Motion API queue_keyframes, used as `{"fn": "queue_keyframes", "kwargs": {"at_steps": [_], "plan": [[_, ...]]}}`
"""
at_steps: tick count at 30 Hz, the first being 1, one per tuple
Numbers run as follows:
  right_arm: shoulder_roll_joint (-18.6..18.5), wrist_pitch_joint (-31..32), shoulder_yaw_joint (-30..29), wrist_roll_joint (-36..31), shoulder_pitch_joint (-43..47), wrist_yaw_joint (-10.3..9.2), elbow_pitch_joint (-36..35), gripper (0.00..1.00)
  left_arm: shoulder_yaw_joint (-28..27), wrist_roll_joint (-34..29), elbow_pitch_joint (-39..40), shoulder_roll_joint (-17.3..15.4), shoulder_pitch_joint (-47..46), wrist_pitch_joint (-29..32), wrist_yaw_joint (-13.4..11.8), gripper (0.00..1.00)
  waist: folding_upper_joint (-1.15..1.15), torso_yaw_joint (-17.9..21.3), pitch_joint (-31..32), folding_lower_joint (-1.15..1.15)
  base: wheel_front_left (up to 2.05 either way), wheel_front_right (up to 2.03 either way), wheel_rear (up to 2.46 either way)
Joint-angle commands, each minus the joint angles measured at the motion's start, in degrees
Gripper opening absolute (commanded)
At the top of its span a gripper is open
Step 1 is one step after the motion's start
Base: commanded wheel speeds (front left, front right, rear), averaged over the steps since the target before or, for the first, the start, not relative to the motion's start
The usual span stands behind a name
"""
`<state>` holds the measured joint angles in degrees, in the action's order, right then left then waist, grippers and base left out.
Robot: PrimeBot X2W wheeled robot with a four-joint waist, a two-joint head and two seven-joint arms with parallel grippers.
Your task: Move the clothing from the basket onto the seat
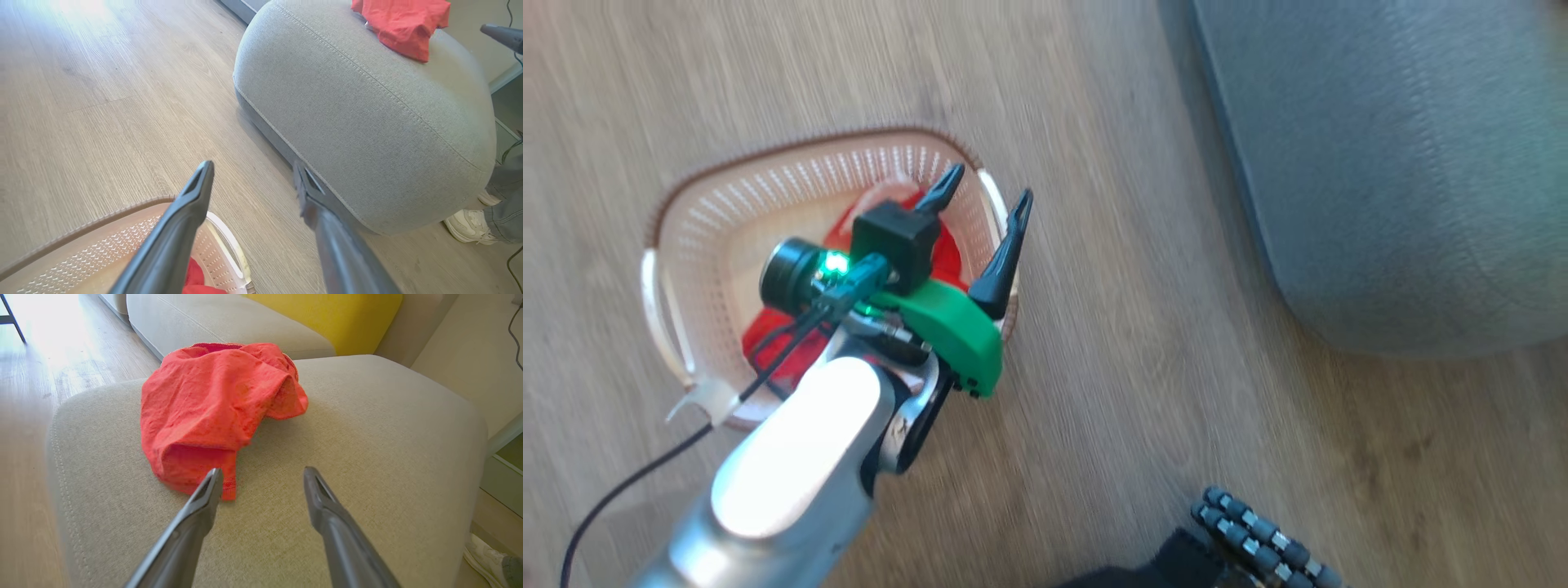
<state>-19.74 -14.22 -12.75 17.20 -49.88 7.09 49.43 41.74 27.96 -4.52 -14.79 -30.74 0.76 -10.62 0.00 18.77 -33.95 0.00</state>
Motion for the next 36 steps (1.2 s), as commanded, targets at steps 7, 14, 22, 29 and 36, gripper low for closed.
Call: {"fn": "queue_keyframes", "kwargs": {"at_steps": [7,14,22,29,36], "plan": [[-0.6,1.7,3.1,0.9,12.7,0.40,-18.2,1.00,-3.6,2.7,-0.3,0.2,3.6,-4.3,-0.8,1.00,0.00,-3.8,9.0,0.00,0.00,0.00,0.00],[2.8,6.4,2.0,-2.4,21.8,0.40,-33.9,1.00,-7.2,5.2,-3.1,-1.3,6.3,-8.0,-1.2,1.00,0.00,-9.4,14.6,0.00,0.00,0.00,0.00],[8.4,8.5,2.7,-7.5,32.4,0.40,-44.0,1.00,-11.3,7.4,-9.4,-3.9,8.4,-12.1,-0.6,1.00,0.00,-14.1,19.9,0.00,0.00,0.00,0.00],[11.4,6.8,5.3,-11.2,40.2,0.40,-46.9,1.00,-14.2,8.4,-14.6,-5.0,10.7,-14.9,0.8,1.00,0.00,-17.1,23.8,0.00,0.00,0.00,0.00],[13.0,2.8,6.3,-13.5,45.1,0.40,-44.7,1.00,-17.0,5.1,-17.1,-5.0,13.3,-15.7,3.6,1.00,0.00,-18.9,26.0,0.00,0.00,0.00,0.00]]}}
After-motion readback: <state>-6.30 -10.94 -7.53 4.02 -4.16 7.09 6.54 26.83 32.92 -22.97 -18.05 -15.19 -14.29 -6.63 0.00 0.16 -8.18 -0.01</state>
